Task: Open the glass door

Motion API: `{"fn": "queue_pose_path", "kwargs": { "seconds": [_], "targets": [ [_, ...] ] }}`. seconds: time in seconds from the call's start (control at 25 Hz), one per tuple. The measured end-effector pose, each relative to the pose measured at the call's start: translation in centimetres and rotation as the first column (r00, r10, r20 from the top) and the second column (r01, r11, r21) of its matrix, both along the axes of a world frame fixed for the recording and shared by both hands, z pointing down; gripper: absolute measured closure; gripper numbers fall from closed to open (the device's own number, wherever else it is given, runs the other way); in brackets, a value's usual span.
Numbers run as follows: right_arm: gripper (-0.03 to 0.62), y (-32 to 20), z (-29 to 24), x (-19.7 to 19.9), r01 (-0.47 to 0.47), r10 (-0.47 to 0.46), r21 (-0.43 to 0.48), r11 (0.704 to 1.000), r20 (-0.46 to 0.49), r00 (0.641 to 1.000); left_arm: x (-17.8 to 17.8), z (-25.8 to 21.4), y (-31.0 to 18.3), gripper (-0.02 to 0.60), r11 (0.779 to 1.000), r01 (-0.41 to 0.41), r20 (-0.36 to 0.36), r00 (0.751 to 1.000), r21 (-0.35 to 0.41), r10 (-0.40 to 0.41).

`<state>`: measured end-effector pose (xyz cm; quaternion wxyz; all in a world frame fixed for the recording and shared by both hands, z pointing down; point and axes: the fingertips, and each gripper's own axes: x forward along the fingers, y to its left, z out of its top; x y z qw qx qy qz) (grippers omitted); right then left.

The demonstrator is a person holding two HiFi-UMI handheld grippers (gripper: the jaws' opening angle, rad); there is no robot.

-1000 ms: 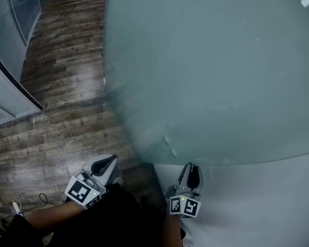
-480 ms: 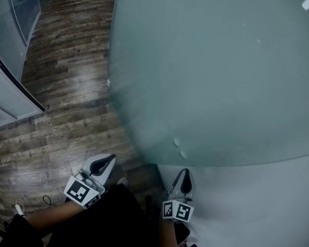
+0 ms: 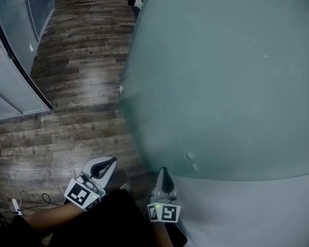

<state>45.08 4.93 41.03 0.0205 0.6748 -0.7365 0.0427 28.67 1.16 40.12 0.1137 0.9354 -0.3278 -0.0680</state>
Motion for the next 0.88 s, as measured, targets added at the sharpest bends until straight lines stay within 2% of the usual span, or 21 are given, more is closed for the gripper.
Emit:
{"fn": "queue_pose_path", "kwargs": {
  "seconds": [0.12, 0.24, 0.44, 0.64, 0.88],
  "targets": [
    [0.592, -1.7, 0.2, -2.6, 0.058, -0.058, 0.001, 0.998, 0.0, 0.998, -2.2, 0.6, -0.8, 0.581, 0.999, 0.048, 0.019, 0.999, -0.009, -0.048],
    [0.592, -3.2, 0.4, -5.5, 0.118, -0.118, -0.001, 0.993, -0.011, 0.993, -4.3, -0.5, -1.9, 0.581, 0.995, 0.093, -0.022, 0.996, 0.033, -0.092],
    [0.592, -5.4, -0.7, -8.8, 0.213, -0.213, 0.008, 0.977, -0.046, 0.976, -6.3, -0.7, -3.1, 0.581, 0.987, 0.154, -0.017, 0.988, 0.037, -0.153],
    [0.594, -7.1, -1.0, -11.6, 0.273, -0.271, 0.02, 0.962, -0.073, 0.96, -8.5, -1.3, -4.3, 0.581, 0.979, 0.194, -0.019, 0.981, 0.065, -0.194],
    [0.594, -8.8, -1.1, -16.4, 0.353, -0.349, 0.032, 0.935, -0.088, 0.933, -11.1, -0.8, -5.2, 0.581, 0.977, 0.198, -0.007, 0.98, 0.078, -0.198]
  ]
}}
